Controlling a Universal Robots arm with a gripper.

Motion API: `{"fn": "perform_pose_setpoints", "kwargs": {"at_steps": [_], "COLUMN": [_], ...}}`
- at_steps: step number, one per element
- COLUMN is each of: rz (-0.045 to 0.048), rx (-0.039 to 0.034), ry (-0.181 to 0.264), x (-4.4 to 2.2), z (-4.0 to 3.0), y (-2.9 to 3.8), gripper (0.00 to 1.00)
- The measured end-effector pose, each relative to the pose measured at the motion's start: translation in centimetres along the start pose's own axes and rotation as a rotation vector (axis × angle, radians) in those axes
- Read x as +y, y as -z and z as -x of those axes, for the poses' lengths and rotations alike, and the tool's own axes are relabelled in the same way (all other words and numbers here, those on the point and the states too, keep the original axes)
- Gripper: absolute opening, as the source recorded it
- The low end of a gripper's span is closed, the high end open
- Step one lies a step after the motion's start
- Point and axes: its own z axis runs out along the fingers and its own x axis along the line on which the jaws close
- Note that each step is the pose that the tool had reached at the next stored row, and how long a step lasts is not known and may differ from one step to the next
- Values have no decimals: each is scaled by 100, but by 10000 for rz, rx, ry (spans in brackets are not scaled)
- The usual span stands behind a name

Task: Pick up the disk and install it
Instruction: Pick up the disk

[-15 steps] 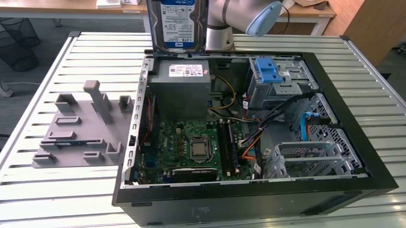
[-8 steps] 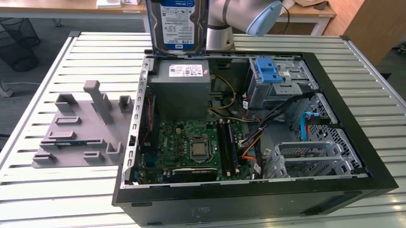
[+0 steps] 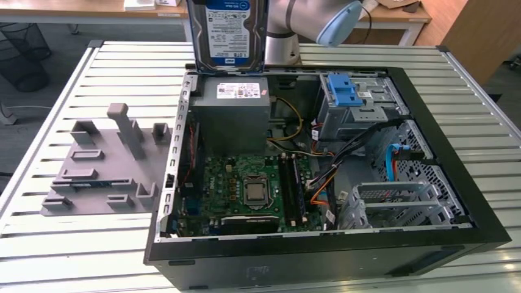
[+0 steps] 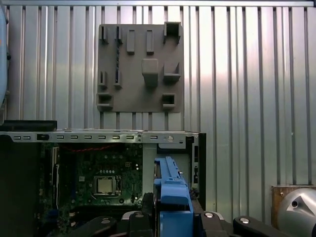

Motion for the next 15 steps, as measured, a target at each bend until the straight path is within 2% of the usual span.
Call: {"fn": "perform_pose_setpoints", "kwargs": {"at_steps": [10, 15], "rz": [0, 0], "rx": [0, 0], "ry": [1, 0], "x": [-22, -74], "z": [0, 1], "y": [1, 2], "gripper": [37, 37]}}
